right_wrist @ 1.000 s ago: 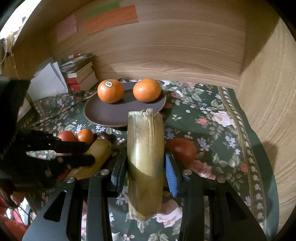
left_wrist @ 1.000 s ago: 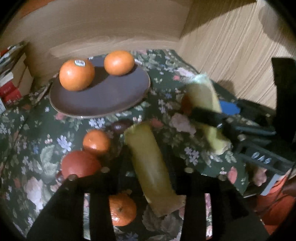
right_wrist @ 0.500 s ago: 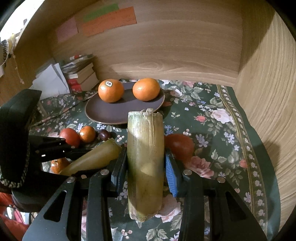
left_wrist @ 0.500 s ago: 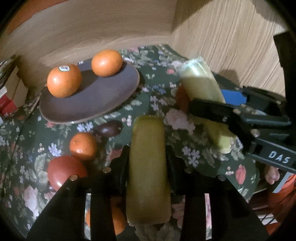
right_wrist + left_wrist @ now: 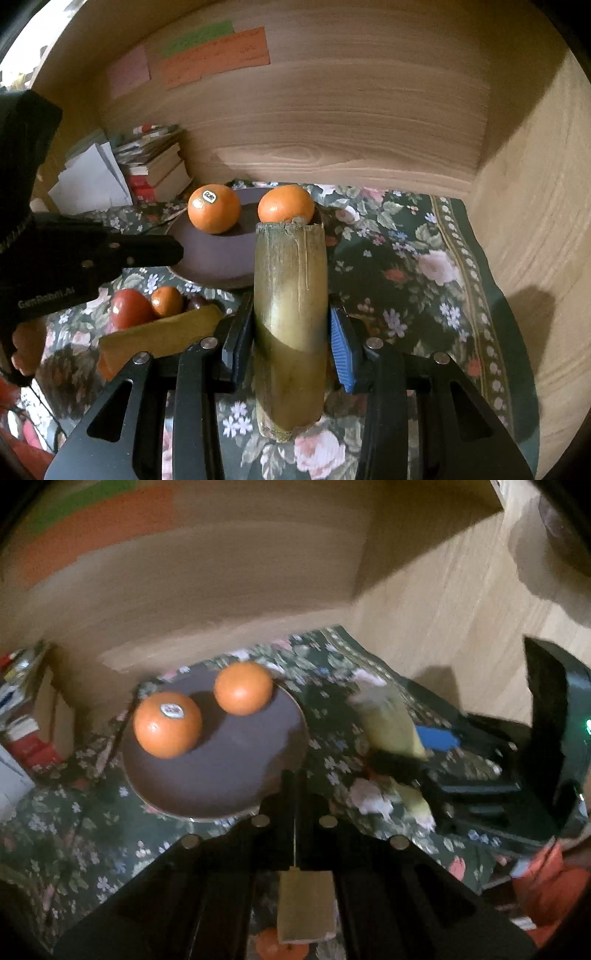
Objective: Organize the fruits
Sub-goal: 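Carry both cylinders toward the dark plate beside the oranges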
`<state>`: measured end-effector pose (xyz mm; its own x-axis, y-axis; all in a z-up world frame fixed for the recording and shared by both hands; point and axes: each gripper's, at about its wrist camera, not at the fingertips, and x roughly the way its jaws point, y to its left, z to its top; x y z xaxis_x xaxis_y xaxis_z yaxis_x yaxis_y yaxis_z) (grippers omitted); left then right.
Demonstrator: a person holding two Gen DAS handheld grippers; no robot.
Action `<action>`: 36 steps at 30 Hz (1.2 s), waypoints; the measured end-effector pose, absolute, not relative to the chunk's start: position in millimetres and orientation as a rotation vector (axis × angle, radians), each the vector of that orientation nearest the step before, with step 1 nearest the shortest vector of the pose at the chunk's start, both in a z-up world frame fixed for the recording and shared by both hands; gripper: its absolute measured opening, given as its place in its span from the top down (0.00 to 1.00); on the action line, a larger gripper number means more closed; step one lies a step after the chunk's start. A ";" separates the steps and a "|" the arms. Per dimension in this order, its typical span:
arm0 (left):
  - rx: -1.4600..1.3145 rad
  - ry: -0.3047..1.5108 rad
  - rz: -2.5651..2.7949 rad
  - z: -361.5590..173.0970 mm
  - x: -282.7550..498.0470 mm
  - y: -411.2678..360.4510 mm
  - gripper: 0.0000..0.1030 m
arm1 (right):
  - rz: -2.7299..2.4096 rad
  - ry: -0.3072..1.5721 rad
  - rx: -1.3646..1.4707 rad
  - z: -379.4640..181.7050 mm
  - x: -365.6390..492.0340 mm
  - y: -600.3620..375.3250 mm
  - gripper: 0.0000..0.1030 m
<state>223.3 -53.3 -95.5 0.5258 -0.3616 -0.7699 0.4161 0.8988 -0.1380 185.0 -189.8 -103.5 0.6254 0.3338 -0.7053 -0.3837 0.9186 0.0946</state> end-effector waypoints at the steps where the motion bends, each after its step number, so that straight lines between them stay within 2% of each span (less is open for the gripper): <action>1: 0.074 0.917 -0.473 -98.4 220.3 -54.4 1.00 | 0.413 0.797 -0.067 -104.1 186.8 -189.1 0.66; 5: 0.125 0.955 -0.472 -113.4 207.3 -62.1 0.92 | 0.416 0.807 -0.062 -106.1 192.4 -189.9 0.66; 8: 0.144 1.001 -0.460 -126.3 200.4 -63.8 0.66 | 0.414 0.815 -0.059 -108.0 194.6 -192.1 0.66; 9: 0.141 1.005 -0.451 -130.0 199.6 -62.2 0.53 | 0.414 0.818 -0.057 -108.7 194.8 -193.0 0.66; 10: 0.138 1.002 -0.442 -131.7 197.3 -59.6 0.47 | 0.414 0.821 -0.055 -109.2 194.9 -194.0 0.66; 15: 0.140 1.044 -0.449 -145.5 198.7 -59.5 0.48 | 0.417 0.825 -0.048 -110.2 194.0 -197.6 0.66; 24: 0.233 1.030 -0.421 -157.9 197.4 -75.1 0.64 | 0.434 0.828 -0.056 -113.2 191.3 -192.6 0.66; 36: 0.142 0.960 -0.420 -131.1 188.5 -58.8 0.64 | 0.428 0.814 -0.065 -110.0 191.4 -190.0 0.66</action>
